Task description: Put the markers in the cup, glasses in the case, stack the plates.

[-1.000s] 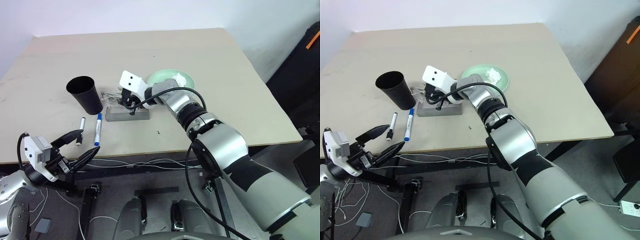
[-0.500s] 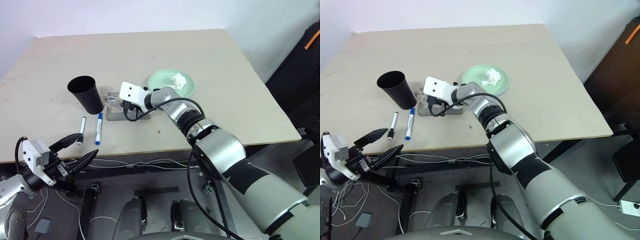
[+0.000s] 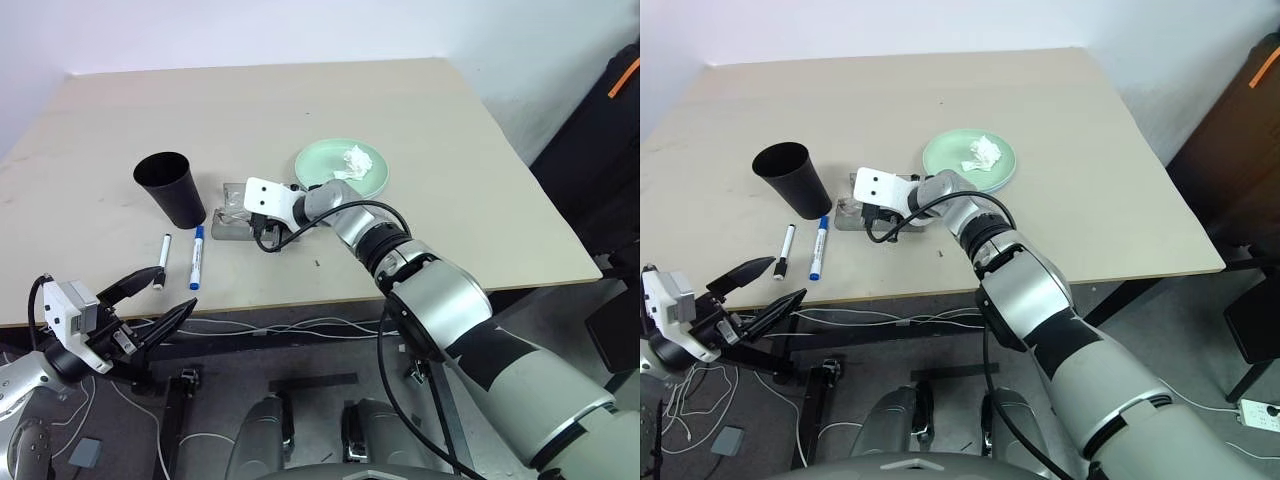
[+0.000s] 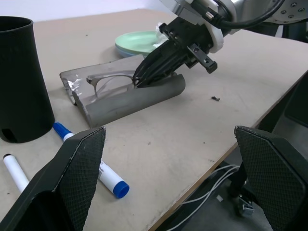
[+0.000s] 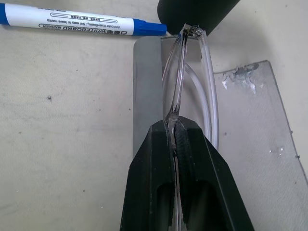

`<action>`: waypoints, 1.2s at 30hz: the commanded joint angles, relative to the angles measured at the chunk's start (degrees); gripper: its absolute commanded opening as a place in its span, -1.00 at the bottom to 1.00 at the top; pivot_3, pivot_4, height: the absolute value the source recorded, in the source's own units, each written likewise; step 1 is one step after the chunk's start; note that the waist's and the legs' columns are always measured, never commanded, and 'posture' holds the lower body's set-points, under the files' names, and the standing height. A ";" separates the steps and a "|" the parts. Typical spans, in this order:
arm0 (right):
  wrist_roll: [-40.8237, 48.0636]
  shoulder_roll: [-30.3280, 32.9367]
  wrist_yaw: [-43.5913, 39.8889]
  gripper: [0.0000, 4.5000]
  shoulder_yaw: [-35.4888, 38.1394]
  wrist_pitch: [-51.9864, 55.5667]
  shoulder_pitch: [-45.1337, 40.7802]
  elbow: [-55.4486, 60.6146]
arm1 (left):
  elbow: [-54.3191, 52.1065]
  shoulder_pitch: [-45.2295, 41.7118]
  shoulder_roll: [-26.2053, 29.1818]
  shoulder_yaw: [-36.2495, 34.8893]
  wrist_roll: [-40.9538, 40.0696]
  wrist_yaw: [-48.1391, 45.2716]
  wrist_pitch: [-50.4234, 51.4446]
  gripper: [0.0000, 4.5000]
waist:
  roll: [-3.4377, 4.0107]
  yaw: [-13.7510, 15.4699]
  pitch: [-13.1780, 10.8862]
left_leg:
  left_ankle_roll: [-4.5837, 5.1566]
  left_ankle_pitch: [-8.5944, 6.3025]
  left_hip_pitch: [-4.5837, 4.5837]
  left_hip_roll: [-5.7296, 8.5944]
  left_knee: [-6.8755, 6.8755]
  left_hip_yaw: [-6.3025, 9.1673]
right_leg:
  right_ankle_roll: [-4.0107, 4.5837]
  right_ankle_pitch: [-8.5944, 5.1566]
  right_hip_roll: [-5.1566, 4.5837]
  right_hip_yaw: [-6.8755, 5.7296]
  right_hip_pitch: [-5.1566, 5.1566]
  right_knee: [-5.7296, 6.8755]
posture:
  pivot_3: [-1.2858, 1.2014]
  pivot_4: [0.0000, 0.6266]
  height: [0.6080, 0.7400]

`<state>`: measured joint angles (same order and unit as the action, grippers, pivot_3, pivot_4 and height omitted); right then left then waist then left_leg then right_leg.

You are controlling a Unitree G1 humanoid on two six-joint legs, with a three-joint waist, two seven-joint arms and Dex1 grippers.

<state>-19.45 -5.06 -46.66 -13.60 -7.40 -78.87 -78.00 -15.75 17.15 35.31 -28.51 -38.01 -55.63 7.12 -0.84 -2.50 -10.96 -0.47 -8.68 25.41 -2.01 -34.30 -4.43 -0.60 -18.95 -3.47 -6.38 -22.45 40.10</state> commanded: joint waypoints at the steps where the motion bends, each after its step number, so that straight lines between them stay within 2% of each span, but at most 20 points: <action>1: 0.45 0.16 -1.89 -0.98 0.56 1.90 -1.65 0.40 | -1.65 -0.36 0.19 -1.18 -0.62 0.18 -0.62 1.00 | 0.00 0.00 0.00 | 0.00 0.00 0.00 0.00 0.00 0.00 | 0.00 0.00 0.00 0.00 0.00 0.00 | 0.03 -0.52 1.00; 5: 2.96 0.25 -6.77 -0.98 2.87 5.61 -2.78 0.56 | -1.20 -0.82 0.24 -0.90 -0.50 0.03 -0.68 1.00 | 0.00 0.03 0.00 | -0.01 -0.01 0.00 0.00 0.01 0.00 | 0.00 0.00 0.00 0.00 0.00 -0.01 | 0.03 -0.52 1.00; 11: 2.73 0.59 -5.96 -0.98 3.11 8.67 -3.22 0.53 | -0.75 -1.46 0.03 -0.52 -0.23 -0.11 -0.74 1.00 | 0.00 0.01 0.00 | -0.01 -0.01 0.01 0.00 0.05 -0.02 | 0.00 0.00 -0.01 0.01 -0.02 -0.05 | 0.03 -0.52 1.00; 14: 2.27 0.77 -6.58 -0.64 2.56 8.42 -2.91 0.59 | -0.68 -1.55 -0.10 -0.39 -0.16 -0.12 -0.79 1.00 | 0.00 0.01 -0.01 | -0.01 -0.01 0.01 0.00 0.09 -0.03 | 0.01 0.00 -0.02 0.01 -0.04 -0.06 | 0.03 -0.52 1.00; 20: 3.21 0.82 -7.06 0.27 3.32 7.22 -3.26 1.02 | -0.40 -1.61 -0.24 -0.18 -0.02 -0.20 -0.78 1.00 | -0.01 0.00 -0.03 | -0.01 -0.01 0.05 0.00 0.11 -0.05 | 0.00 0.00 -0.02 0.02 -0.10 -0.07 | 0.03 -0.52 1.00; 28: 7.78 1.55 -7.74 0.27 8.09 8.02 -6.49 1.79 | 0.16 -2.02 -0.04 -0.45 -0.26 -0.40 -0.58 1.00 | -0.02 0.01 -0.06 | -0.03 -0.02 0.06 -0.01 0.13 -0.06 | 0.00 0.00 -0.02 0.02 -0.12 -0.09 | 0.03 -0.52 1.00; 36: 19.83 4.59 -9.18 0.27 19.55 10.77 -7.74 4.31 | 0.85 -4.10 0.15 -2.27 -2.25 2.31 1.44 1.00 | -0.07 0.10 -0.07 | -0.01 -0.01 0.08 -0.01 0.15 -0.06 | -0.01 0.00 -0.03 0.02 -0.09 -0.17 | 0.03 -0.52 1.00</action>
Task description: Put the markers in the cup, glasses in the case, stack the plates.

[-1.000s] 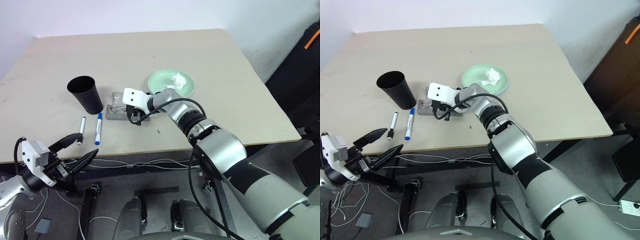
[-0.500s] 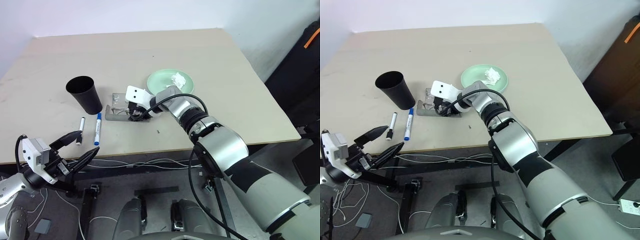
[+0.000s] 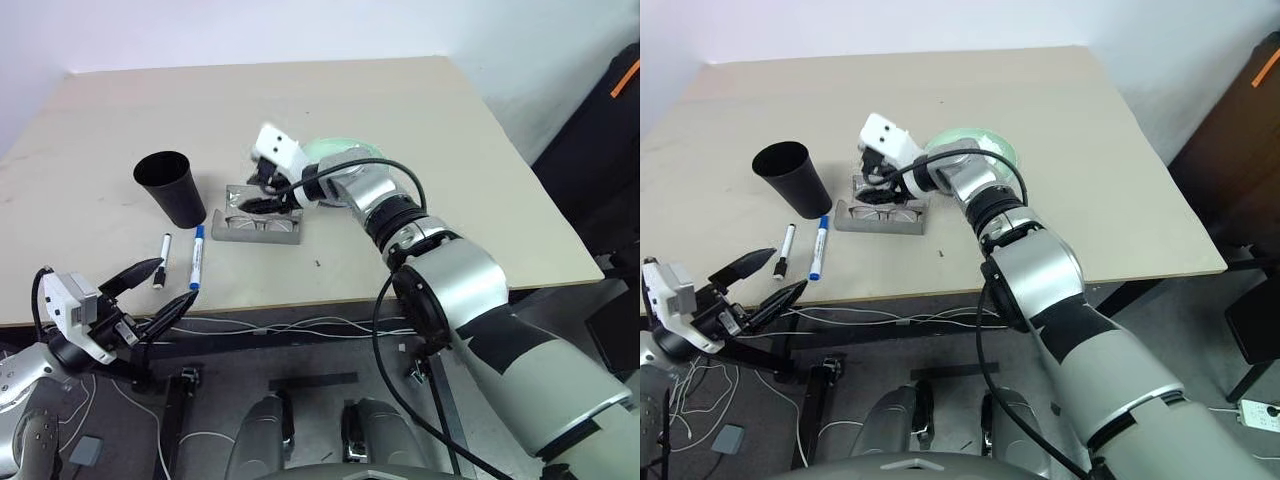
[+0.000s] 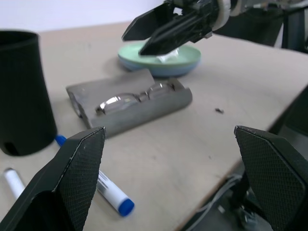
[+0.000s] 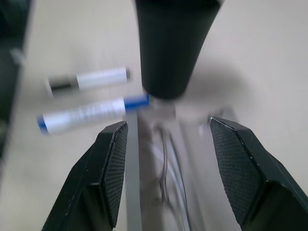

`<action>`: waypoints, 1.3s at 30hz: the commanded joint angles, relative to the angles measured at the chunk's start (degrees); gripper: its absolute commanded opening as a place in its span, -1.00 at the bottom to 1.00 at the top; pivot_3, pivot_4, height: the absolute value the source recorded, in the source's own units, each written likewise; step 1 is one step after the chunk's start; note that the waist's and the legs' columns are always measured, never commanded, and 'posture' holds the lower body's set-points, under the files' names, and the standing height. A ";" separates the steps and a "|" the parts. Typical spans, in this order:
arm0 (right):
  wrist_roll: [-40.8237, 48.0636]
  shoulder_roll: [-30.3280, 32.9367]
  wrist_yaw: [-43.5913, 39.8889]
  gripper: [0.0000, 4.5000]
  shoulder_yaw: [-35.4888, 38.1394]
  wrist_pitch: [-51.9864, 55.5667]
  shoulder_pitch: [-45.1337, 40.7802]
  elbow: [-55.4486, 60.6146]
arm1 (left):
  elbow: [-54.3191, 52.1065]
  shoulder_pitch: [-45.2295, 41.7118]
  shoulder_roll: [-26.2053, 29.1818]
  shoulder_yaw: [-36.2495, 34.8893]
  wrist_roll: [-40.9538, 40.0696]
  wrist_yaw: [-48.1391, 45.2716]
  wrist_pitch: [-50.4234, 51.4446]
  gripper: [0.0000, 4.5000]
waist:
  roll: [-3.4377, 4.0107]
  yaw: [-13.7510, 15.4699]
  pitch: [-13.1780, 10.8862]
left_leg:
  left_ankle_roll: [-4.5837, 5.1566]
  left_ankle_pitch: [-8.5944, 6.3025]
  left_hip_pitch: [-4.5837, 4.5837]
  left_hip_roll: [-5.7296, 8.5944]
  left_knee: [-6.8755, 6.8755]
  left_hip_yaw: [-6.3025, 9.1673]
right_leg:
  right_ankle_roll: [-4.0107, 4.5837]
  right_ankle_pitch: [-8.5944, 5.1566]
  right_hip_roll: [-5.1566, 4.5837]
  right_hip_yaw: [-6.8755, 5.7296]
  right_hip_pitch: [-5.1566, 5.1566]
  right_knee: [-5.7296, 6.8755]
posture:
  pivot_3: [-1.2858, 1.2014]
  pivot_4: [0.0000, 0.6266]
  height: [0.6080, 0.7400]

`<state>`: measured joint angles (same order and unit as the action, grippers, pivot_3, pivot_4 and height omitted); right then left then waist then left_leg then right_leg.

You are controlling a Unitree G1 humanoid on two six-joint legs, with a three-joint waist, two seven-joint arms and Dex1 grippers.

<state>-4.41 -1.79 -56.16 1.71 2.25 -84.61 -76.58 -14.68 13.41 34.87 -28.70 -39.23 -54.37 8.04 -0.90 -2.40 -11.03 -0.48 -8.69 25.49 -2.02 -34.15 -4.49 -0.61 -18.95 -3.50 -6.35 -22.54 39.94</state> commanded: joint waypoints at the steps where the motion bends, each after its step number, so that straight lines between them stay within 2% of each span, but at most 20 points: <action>1: 5.95 1.72 -0.10 0.27 5.12 1.18 -1.47 3.50 | -0.15 -0.55 0.51 -2.24 -1.23 1.59 0.97 1.00 | -0.01 -0.03 0.00 | 0.00 0.00 0.00 0.00 0.00 0.00 | 0.00 0.00 0.00 0.00 0.01 -0.01 | 0.03 -0.52 1.00; 9: 11.57 3.35 0.23 0.27 8.25 4.44 4.96 8.58 | 0.24 -4.14 -0.48 -1.85 -1.96 8.25 5.54 1.00 | -0.02 -0.03 0.00 | 0.03 0.01 -0.02 0.00 0.06 -0.04 | -0.01 0.01 0.00 -0.01 0.02 -0.03 | 0.03 -0.52 1.00; 15: 15.42 5.17 3.21 0.27 9.69 9.15 11.12 15.73 | -0.01 -5.58 -0.06 -1.47 -1.92 9.43 7.55 1.00 | -0.03 -0.02 -0.01 | 0.04 0.02 0.01 0.00 0.06 -0.08 | -0.06 0.03 0.00 -0.01 0.02 -0.09 | 0.03 -0.52 1.00; 21: 14.93 8.00 8.00 0.27 7.83 20.61 13.05 17.22 | -0.24 -6.36 0.30 -0.83 -1.77 10.41 9.59 1.00 | -0.02 -0.05 -0.01 | 0.04 0.02 0.00 0.00 0.07 -0.08 | -0.06 0.03 0.00 -0.01 0.02 -0.10 | 0.03 -0.52 1.00; 26: 14.81 9.43 5.44 0.27 5.16 32.12 12.09 16.94 | 0.44 -8.18 0.75 -0.92 -1.36 11.34 10.78 1.00 | -0.03 -0.08 -0.01 | 0.04 0.02 0.01 0.00 0.09 -0.09 | -0.05 0.03 0.00 -0.01 0.00 -0.10 | 0.03 -0.52 1.00; 32: 13.69 7.81 6.10 0.27 1.89 36.32 12.45 16.58 | 0.55 -8.80 1.11 -0.25 -0.65 11.26 11.33 1.00 | -0.03 -0.01 -0.01 | 0.06 0.01 0.01 0.00 0.14 -0.12 | -0.06 0.03 0.00 0.00 -0.01 -0.14 | 0.03 -0.52 1.00; 39: 13.42 7.54 1.79 0.27 -2.65 38.11 14.96 21.13 | 0.42 -10.17 0.92 0.09 -1.78 12.31 14.15 1.00 | -0.03 0.03 -0.01 | 0.07 0.00 0.02 0.00 0.14 -0.13 | -0.08 0.04 0.00 0.00 0.01 -0.19 | 0.03 -0.52 1.00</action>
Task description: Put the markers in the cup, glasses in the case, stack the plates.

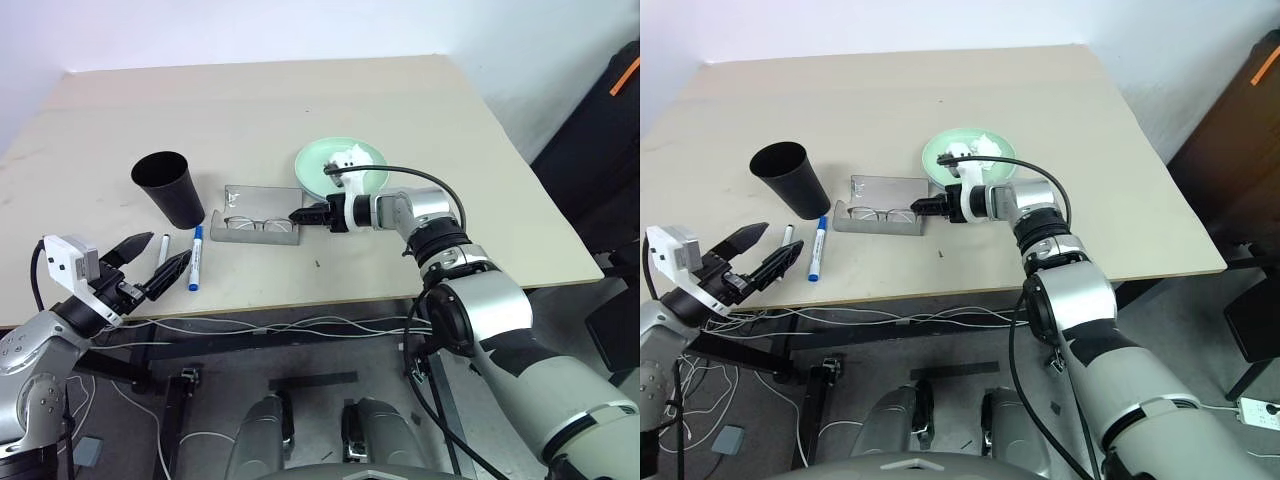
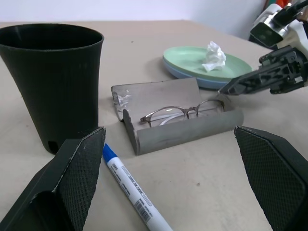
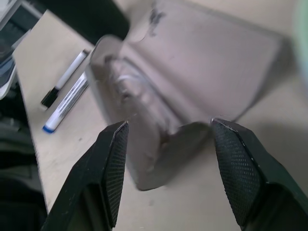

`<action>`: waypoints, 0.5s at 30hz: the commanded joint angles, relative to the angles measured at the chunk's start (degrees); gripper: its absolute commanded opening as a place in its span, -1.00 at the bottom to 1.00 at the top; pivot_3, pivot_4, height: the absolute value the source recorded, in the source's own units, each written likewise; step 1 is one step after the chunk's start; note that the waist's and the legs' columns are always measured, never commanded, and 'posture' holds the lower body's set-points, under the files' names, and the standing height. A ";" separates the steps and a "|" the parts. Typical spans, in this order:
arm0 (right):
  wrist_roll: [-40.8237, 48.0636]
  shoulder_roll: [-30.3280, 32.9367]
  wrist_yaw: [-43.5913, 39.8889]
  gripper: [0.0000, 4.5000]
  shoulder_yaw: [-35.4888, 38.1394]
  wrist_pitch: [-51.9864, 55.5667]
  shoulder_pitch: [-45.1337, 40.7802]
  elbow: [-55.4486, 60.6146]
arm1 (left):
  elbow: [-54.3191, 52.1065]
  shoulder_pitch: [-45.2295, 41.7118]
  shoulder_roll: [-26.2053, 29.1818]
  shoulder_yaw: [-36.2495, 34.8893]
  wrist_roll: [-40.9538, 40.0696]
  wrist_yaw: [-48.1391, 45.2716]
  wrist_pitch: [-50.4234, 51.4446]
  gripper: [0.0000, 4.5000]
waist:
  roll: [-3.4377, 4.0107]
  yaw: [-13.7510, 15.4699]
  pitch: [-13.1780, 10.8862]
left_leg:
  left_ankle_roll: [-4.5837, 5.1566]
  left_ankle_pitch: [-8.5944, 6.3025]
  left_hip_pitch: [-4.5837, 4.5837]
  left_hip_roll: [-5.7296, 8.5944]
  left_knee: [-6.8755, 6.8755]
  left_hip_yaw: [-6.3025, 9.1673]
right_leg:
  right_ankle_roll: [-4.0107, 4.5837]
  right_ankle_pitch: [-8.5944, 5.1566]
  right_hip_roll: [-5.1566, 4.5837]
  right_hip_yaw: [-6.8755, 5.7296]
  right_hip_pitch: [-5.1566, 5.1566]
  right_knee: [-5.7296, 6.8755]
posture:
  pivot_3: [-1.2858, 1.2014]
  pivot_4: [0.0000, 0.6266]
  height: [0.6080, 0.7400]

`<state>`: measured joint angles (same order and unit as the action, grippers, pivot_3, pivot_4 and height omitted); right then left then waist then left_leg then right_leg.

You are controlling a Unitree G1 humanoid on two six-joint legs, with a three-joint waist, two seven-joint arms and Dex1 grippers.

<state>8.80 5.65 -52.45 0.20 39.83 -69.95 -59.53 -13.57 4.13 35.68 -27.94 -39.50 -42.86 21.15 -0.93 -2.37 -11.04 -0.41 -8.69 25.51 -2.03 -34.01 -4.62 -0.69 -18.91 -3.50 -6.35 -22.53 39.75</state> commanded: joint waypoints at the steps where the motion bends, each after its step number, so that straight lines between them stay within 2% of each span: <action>1: 0.18 0.16 -2.23 0.27 -1.65 0.67 0.85 4.95 | -0.78 -1.42 -0.15 -0.56 -1.96 1.01 1.45 1.00 | 0.00 0.01 0.00 | 0.01 -0.01 0.02 0.00 0.00 0.00 | 0.00 0.00 0.00 0.00 0.00 -0.01 | 0.03 -0.52 1.00; 8: 0.28 0.59 -1.58 0.27 -3.38 0.94 4.60 10.83 | 2.62 -6.59 -1.07 3.84 1.22 4.31 3.67 1.00 | 0.00 0.13 0.00 | 0.02 -0.01 0.03 0.00 -0.01 0.00 | -0.14 0.08 0.00 -0.01 0.03 -0.09 | 0.03 -0.52 1.00; 15: 1.18 2.22 0.02 0.27 -1.98 0.73 5.32 12.24 | 6.98 -10.28 -1.62 6.66 3.33 4.81 3.67 1.00 | -0.01 0.09 0.00 | 0.05 -0.02 0.07 0.00 0.02 -0.05 | -0.21 0.12 0.01 0.00 0.03 -0.21 | 0.03 -0.52 1.00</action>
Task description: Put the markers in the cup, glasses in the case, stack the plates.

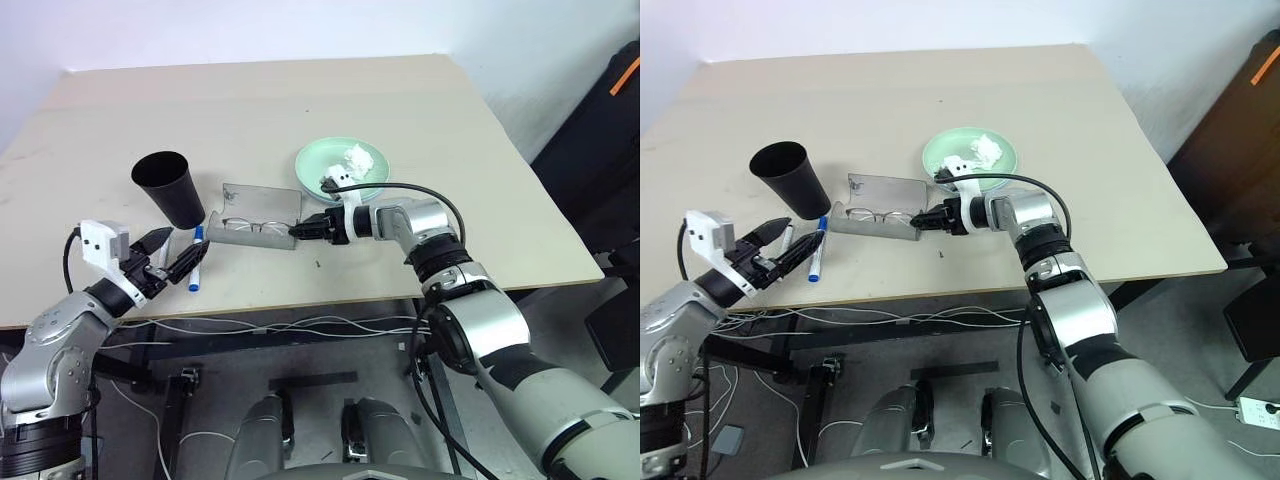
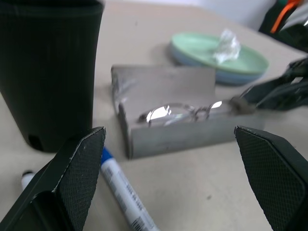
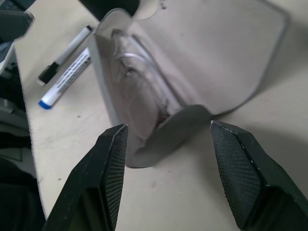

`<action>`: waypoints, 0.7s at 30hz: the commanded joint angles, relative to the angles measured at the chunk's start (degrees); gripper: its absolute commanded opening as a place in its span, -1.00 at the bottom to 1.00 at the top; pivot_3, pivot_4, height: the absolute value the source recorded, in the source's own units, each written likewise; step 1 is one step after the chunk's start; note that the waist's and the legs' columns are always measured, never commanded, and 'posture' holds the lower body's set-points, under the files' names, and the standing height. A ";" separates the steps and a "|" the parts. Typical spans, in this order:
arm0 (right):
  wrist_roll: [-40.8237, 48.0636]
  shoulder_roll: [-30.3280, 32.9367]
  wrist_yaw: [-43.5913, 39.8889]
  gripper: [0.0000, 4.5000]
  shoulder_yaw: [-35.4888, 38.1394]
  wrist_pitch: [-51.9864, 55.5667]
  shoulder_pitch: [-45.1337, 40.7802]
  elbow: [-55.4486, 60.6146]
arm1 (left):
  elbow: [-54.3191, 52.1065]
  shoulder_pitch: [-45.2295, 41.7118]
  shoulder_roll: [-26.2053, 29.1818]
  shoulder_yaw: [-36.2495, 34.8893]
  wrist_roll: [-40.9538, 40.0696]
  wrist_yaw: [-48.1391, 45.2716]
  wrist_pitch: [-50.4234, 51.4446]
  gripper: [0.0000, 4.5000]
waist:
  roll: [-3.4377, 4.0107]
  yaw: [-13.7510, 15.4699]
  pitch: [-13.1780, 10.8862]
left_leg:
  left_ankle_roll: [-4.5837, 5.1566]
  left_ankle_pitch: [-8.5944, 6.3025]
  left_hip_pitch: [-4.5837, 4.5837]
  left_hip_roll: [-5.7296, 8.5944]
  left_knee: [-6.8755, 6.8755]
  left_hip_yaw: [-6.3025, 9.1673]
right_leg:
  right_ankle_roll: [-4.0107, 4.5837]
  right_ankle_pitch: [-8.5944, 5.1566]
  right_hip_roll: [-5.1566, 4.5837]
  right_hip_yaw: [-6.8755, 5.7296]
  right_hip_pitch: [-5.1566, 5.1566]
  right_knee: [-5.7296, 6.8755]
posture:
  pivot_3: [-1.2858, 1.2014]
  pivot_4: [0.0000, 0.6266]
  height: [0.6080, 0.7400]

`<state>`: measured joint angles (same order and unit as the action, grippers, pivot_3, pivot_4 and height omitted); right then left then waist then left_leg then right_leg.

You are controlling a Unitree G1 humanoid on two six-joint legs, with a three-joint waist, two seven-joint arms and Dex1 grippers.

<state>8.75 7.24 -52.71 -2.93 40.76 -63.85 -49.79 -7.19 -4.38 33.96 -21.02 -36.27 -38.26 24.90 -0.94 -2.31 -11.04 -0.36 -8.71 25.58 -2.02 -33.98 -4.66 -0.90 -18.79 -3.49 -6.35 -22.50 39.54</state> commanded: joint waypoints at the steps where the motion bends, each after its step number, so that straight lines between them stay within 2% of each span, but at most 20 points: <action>1: 1.35 0.79 0.33 0.27 1.15 -0.10 -0.77 2.70 | 1.47 -2.44 0.10 -0.06 0.52 0.29 -0.09 1.00 | 0.00 0.05 0.00 | 0.00 0.00 0.00 0.00 0.00 0.00 | 0.00 0.00 0.00 0.00 0.00 -0.01 | 0.03 -0.52 1.00; 11: 1.79 1.20 -0.44 0.27 -0.78 1.78 1.29 6.91 | 9.01 -9.10 -0.19 2.61 3.06 -0.80 0.20 1.00 | -0.02 0.08 -0.01 | 0.03 -0.01 0.01 0.00 0.00 -0.03 | -0.03 0.02 0.00 0.00 0.01 -0.03 | 0.03 -0.52 1.00; 21: 1.27 2.25 -0.36 0.27 -2.89 3.33 4.27 12.02 | 15.46 -14.57 -0.60 8.88 9.07 -1.90 -1.11 1.00 | -0.02 0.07 -0.01 | 0.02 -0.01 0.00 0.00 -0.01 -0.04 | -0.06 0.04 0.00 0.00 0.02 -0.03 | 0.03 -0.52 1.00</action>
<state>9.72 9.00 -52.54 -5.13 43.66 -59.94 -40.95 8.27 -17.78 33.32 -12.12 -27.95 -39.50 25.36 -0.96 -2.25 -11.05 -0.33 -8.72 25.59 -2.02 -33.99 -4.70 -0.96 -18.75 -3.48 -6.35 -22.48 39.51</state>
